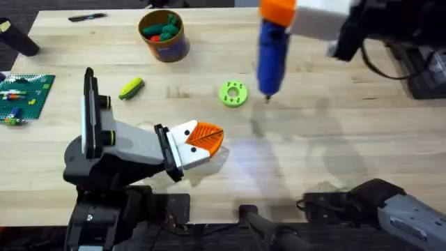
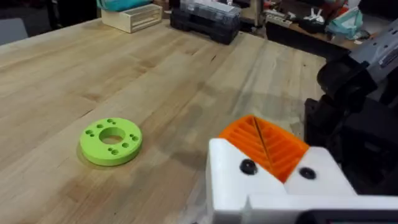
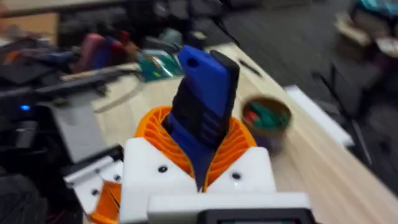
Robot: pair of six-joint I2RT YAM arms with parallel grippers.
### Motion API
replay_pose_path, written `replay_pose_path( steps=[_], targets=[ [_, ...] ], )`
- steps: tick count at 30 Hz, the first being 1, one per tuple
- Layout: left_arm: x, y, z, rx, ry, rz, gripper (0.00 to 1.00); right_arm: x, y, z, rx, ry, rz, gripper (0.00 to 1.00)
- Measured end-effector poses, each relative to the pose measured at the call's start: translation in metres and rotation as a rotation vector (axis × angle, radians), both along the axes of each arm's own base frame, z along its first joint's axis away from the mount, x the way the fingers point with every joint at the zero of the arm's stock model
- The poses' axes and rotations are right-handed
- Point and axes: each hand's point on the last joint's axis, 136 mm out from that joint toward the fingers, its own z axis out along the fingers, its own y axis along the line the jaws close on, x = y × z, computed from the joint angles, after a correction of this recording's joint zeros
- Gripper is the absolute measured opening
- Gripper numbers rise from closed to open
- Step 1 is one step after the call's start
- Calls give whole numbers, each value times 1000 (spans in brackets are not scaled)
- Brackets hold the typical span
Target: Pick up the gripper from the table and insert it into the empty holder that is missing its gripper. Then pick up a screw, insert it into the mounting hole, and use the screwdriver to tighten it. Finally, clean up the table by picking up the vegetable and placing it into the bucket.
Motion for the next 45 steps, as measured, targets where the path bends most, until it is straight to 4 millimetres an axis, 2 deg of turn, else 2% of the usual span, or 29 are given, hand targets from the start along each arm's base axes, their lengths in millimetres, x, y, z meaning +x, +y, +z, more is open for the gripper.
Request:
replay_pose_path(
  steps=[5, 9, 12, 18, 26, 30, 31, 32, 33, 37, 45],
  targets=[
    [0, 0, 0, 0, 0, -1, 9, -42, 48, 34, 83, -164, 214, 21],
    [0, 0, 0, 0, 0, -1, 9, -67, 77, 47, 133, -238, 338, 21],
    [0, 0, 0, 0, 0, -1, 9, -74, 94, 46, 153, -258, 398, 21],
    [0, 0, 0, 0, 0, -1, 9, -69, 116, 33, 154, -256, 435, 21],
    [0, 0, 0, 0, 0, -1, 9, -83, 130, 18, 142, -253, 441, 21],
    [0, 0, 0, 0, 0, -1, 9, -87, 121, 6, 154, -258, 376, 21],
    [0, 0, 0, 0, 0, 0, 9, -89, 118, 6, 173, -278, 362, 21],
    [0, 0, 0, 0, 0, 0, 9, -103, 107, 13, 252, -386, 347, 21],
    [0, 0, 0, 0, 0, 0, 9, -104, 107, 15, 260, -399, 349, 21],
    [0, 0, 0, 0, 0, 0, 9, -101, 111, 21, 297, -445, 342, 21],
    [0, 0, 0, 0, 0, 0, 9, -94, 124, 4, 272, -410, 352, 21]
  ],
)
